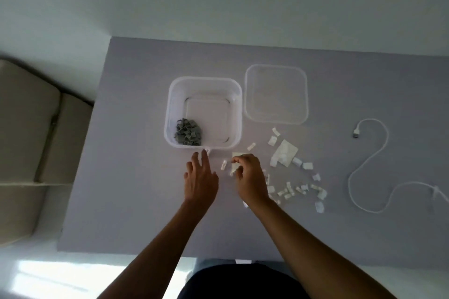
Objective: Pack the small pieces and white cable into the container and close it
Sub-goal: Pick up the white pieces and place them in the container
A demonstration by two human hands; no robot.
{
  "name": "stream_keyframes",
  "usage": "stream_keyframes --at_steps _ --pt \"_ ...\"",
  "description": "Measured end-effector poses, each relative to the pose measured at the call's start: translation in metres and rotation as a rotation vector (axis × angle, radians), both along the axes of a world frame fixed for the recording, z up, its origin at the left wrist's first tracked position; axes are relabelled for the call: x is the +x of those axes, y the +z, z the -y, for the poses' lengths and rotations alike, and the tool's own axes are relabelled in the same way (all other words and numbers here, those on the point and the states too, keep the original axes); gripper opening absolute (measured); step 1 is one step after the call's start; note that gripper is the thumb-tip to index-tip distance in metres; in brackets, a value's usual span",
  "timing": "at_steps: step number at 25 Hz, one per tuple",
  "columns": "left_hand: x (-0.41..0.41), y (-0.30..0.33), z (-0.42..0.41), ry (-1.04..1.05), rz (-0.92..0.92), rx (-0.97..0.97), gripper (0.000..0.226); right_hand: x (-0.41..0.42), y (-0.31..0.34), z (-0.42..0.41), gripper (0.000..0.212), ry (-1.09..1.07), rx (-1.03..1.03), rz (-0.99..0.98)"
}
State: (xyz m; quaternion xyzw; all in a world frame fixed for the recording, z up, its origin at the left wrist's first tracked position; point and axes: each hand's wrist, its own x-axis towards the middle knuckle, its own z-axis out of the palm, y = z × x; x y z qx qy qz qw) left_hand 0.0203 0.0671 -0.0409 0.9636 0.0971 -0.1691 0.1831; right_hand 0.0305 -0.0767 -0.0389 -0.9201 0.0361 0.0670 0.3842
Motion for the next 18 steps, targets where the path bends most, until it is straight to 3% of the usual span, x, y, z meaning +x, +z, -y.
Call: stream_keyframes --at_steps 2,5,9,11,15,18 --pt "-0.001 -0.006 -0.001 -0.088 -0.043 0.035 0.068 -0.009 -0.006 -0.007 0.041 0.151 -0.105 -0.039" --pt "-0.004 -0.013 -0.008 -0.138 -0.014 0.041 0.048 -0.015 -0.012 -0.008 0.052 0.269 -0.194 -0.055" --pt "-0.012 -0.013 -0.014 -0.114 0.076 0.012 0.025 -0.026 -0.015 -0.001 0.040 0.333 -0.188 -0.070" --pt "-0.015 -0.012 -0.013 -0.057 0.113 -0.034 0.029 -0.033 -0.013 0.009 0.036 0.273 -0.140 -0.012" --pt "-0.001 -0.015 -0.005 -0.107 0.076 -0.051 0.056 -0.041 -0.015 0.035 0.046 -0.054 -0.117 0.050" --pt "0.007 -0.024 -0.002 -0.125 0.066 -0.068 0.039 -0.042 -0.022 0.053 0.048 -0.091 -0.185 -0.037"
